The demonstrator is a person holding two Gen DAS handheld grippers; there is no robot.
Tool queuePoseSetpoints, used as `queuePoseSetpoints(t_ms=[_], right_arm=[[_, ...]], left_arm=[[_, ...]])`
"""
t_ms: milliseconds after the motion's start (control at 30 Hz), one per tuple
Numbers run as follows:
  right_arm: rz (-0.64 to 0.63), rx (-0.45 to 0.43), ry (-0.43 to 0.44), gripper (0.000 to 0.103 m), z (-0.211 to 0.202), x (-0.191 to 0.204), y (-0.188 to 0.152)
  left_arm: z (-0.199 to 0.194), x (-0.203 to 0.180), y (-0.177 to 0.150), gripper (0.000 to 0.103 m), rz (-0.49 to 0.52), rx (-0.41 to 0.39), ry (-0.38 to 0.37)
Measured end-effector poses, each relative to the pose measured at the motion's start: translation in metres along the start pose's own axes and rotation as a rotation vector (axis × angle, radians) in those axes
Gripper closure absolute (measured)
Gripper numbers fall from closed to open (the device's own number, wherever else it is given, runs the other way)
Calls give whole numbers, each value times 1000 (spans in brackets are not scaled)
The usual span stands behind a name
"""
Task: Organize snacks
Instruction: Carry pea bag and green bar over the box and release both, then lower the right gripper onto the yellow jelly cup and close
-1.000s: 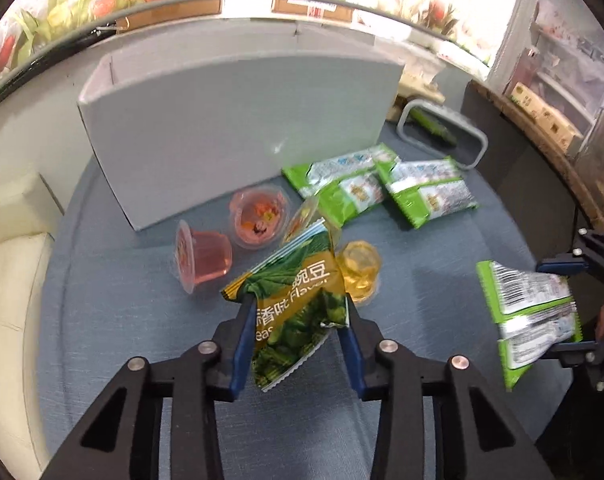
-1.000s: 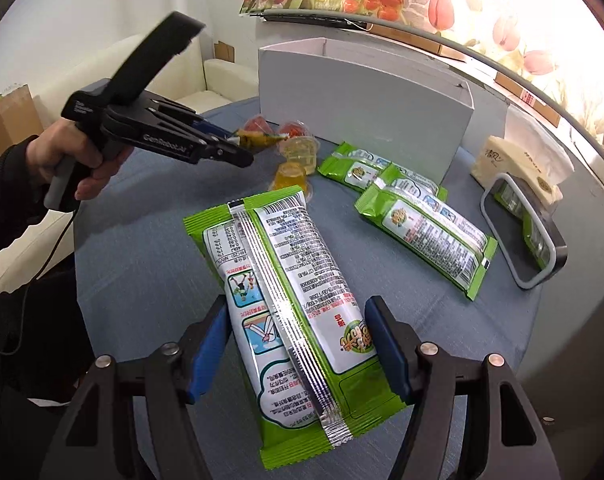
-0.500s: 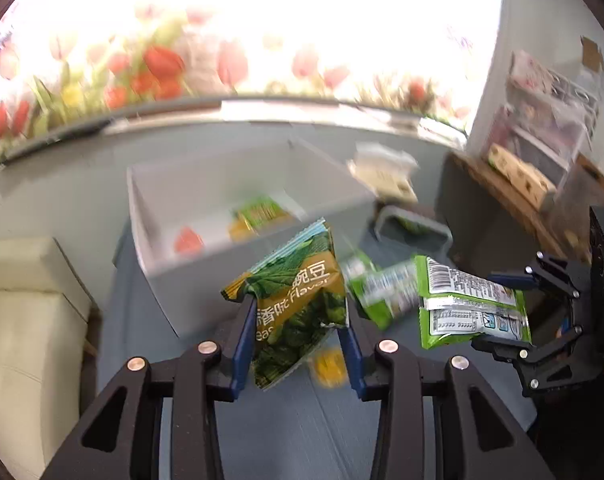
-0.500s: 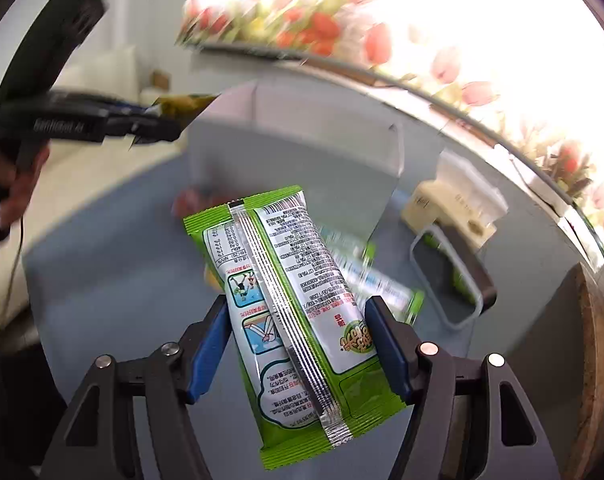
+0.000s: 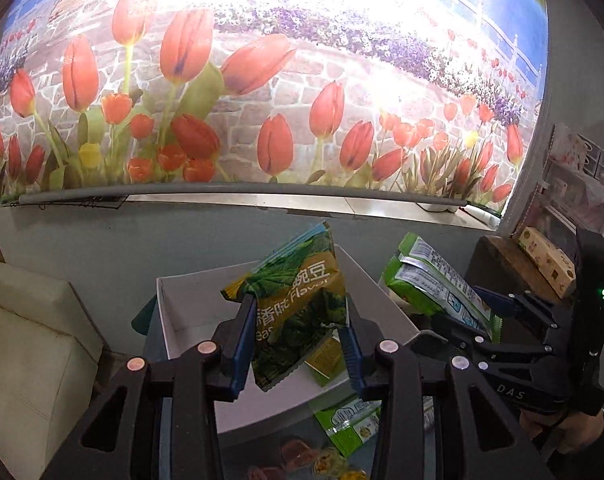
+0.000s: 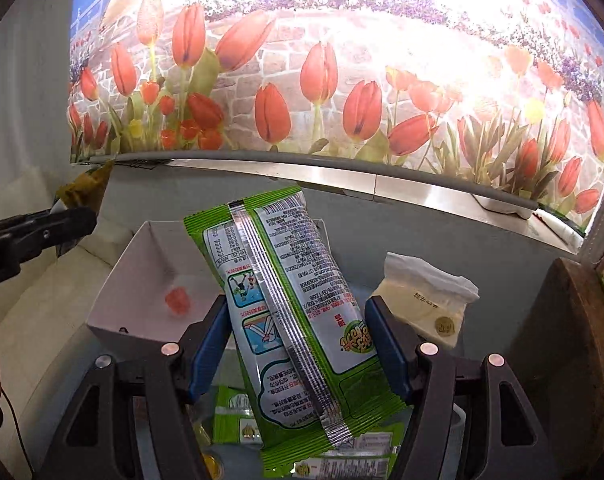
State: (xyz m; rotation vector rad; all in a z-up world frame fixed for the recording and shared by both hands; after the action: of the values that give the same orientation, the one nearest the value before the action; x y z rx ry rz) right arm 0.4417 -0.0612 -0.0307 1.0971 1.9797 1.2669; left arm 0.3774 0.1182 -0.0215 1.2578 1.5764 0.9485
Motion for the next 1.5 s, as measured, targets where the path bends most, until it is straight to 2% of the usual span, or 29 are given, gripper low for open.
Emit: queuePoseSetpoints(t_ms=[300, 400, 467, 533, 600, 700, 833, 1033, 1133, 1233, 1433, 1500], right_arm=[[-10, 32, 3, 28, 68, 14, 12], [-29, 47, -2, 25, 80, 17, 11], [-41, 56, -5, 22, 86, 20, 9], [-66, 57, -28, 19, 87, 19, 7], [-66, 39, -44, 13, 85, 16, 7], [-27, 43, -33, 13, 83, 11, 6], [-28, 35, -32, 13, 76, 9, 5], [7, 8, -27, 13, 42, 6, -11], [23, 6, 12, 13, 14, 10, -36], [5, 35, 34, 13, -12, 22, -74], [-43, 126, 70, 13, -46, 56, -162], [-36, 164, 83, 13, -48, 66, -186]], left_arm=[[63, 27, -33, 58, 43, 86, 37], [73, 33, -45, 52, 48, 125, 25], [79, 36, -54, 17, 57, 167, 19], [77, 39, -57, 0, 73, 147, 42], [71, 41, -55, 0, 69, 115, 28], [70, 43, -57, 0, 46, 142, 14], [57, 38, -56, 0, 74, 130, 14], [30, 33, -65, 0, 53, 125, -1], [9, 28, -79, 0, 63, 136, 2], [-16, 25, -100, 0, 65, 140, 5], [-68, 12, -149, 0, 75, 157, 21], [-88, 12, -170, 0, 27, 171, 27]])
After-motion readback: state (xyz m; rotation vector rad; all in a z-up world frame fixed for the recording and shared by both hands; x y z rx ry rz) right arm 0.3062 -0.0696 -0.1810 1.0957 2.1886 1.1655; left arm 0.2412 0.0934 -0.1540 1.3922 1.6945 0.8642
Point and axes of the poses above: each gripper's, at about its wrist camera, not at the fingertips, and z roughly the way its jaws point, x to its left, y to its top, the point moved 5 cm from there along z, roughly the way its jaws point, and after that the axes turned 15 degrees about -x, right-handed, at the moved point
